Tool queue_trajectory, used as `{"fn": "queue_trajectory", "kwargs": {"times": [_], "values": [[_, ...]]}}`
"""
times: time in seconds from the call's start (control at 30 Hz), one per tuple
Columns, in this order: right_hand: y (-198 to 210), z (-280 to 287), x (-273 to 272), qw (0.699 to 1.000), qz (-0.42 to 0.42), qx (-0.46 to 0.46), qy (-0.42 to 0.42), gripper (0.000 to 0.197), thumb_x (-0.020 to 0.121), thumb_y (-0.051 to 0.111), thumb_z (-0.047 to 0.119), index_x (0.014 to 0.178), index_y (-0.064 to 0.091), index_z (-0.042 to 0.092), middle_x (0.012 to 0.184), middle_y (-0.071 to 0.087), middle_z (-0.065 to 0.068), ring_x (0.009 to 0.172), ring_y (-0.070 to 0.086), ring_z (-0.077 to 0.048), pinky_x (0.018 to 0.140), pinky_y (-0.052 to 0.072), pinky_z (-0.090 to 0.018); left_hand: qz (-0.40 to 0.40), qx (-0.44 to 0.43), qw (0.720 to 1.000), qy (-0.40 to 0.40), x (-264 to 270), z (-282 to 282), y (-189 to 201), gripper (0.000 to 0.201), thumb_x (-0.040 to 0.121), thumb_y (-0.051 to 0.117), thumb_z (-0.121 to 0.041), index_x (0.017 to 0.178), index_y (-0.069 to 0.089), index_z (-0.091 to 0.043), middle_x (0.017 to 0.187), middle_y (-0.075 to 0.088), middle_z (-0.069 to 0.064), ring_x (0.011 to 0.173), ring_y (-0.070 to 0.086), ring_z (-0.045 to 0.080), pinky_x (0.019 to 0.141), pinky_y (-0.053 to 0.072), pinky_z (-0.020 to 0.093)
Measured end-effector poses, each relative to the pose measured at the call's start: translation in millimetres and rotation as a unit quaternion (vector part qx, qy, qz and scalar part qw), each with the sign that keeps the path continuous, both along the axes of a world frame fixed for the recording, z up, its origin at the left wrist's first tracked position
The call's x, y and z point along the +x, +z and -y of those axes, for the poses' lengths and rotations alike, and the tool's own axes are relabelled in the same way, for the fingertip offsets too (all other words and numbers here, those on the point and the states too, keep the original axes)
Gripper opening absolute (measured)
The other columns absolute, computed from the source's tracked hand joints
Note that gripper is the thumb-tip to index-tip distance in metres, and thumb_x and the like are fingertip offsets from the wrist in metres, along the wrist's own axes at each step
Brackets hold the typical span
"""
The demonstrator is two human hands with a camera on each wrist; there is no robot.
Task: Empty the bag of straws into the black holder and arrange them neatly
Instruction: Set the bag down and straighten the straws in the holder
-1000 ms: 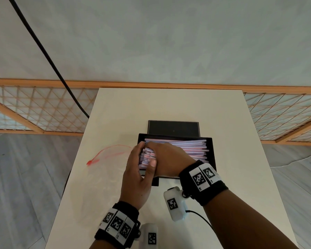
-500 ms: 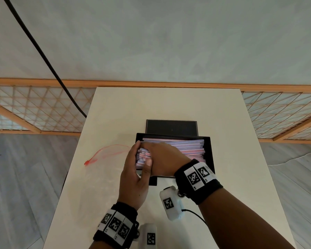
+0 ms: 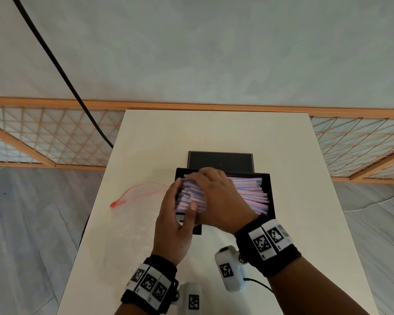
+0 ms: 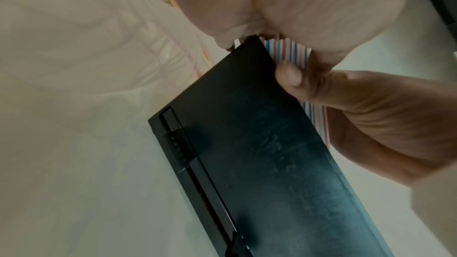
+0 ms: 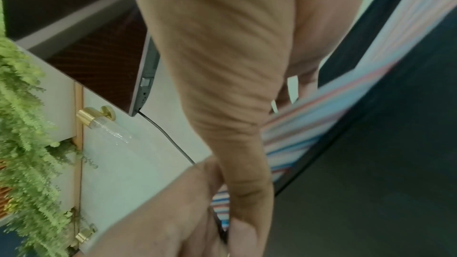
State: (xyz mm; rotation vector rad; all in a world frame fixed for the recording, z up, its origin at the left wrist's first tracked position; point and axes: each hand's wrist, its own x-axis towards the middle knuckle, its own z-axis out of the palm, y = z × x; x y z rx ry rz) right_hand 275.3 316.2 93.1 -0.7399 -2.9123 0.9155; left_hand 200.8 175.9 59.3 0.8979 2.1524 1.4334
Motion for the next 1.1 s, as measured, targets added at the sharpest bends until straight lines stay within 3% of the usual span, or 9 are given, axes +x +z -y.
{"fn": "queue_trajectory", "kwargs": {"times": [0.1,0.23,0.4,0.53,0.73,0.87,1.1], "values": [[5.6,2.6,12.5,0.999,0.027,0.034,-0.022,0.087,0.067,0.081,0.055,0.142,0.045,0.03,0.129,0.047,0.002,0.119,0.044,-0.02,0.102,0.04,-0.041,0.002,0.006,1.0,-0.01,0.4,0.0,-1.5,0.063,0.093,0.053,-0.047,0.15,0.034,-0.028,0.143,0.052,-0.009,0.125,0.057,0.009,0.095,0.048,0.012],[1.2,13.5,12.0,0.999,0.036,-0.005,0.0,0.082,0.075,0.082,0.047,0.145,0.043,0.027,0.134,0.052,0.001,0.122,0.05,-0.02,0.104,0.044,-0.041,-0.014,0.008,1.0,-0.013,0.2,-2.7,-5.8,0.062,0.094,0.051,-0.047,0.15,0.035,-0.026,0.147,0.047,-0.01,0.131,0.05,0.008,0.102,0.047,0.019],[-6.5,20.0,1.8,0.999,0.018,-0.027,0.006,0.063,0.083,0.073,0.032,0.14,0.049,0.023,0.13,0.06,-0.002,0.118,0.056,-0.024,0.1,0.05,-0.047,-0.033,0.006,0.999,-0.018,-0.9,-1.9,-5.1,0.062,0.094,0.044,-0.052,0.15,0.035,-0.026,0.148,0.046,-0.011,0.135,0.047,0.005,0.108,0.04,0.018],[-14.8,21.6,-3.5,0.999,0.021,-0.026,0.008,0.061,0.083,0.069,0.031,0.141,0.05,0.025,0.125,0.062,-0.002,0.114,0.058,-0.026,0.096,0.051,-0.048,-0.031,0.006,0.999,-0.016,-1.8,-2.1,-6.3,0.058,0.096,0.043,-0.05,0.15,0.036,-0.027,0.146,0.049,-0.011,0.134,0.048,0.007,0.109,0.044,0.032],[-11.9,19.8,-9.9,0.999,0.033,-0.025,-0.002,0.031,0.085,0.064,0.026,0.114,0.065,0.016,0.105,0.069,-0.007,0.098,0.064,-0.028,0.086,0.056,-0.044,-0.03,0.01,0.999,-0.007,-1.9,-2.7,-8.6,0.056,0.097,0.043,-0.046,0.149,0.037,-0.027,0.147,0.047,-0.013,0.135,0.046,0.005,0.111,0.041,0.032],[-12.9,21.5,-11.5,0.999,0.046,-0.01,-0.011,0.03,0.087,0.062,0.025,0.115,0.057,0.016,0.097,0.073,-0.005,0.088,0.069,-0.029,0.076,0.057,-0.039,-0.026,0.017,0.999,-0.009,-1.5,-2.9,-8.4,0.055,0.098,0.042,-0.045,0.15,0.037,-0.027,0.147,0.048,-0.012,0.136,0.046,0.006,0.111,0.042,0.035],[-10.4,20.5,-13.4,0.999,0.036,-0.029,-0.011,0.033,0.087,0.064,0.026,0.119,0.059,0.019,0.109,0.071,-0.003,0.096,0.068,-0.026,0.082,0.058,-0.044,-0.012,0.029,0.999,-0.008,-2.8,-1.2,-8.7,0.057,0.097,0.046,-0.044,0.15,0.036,-0.026,0.146,0.049,-0.013,0.133,0.05,0.009,0.107,0.045,0.031]]}}
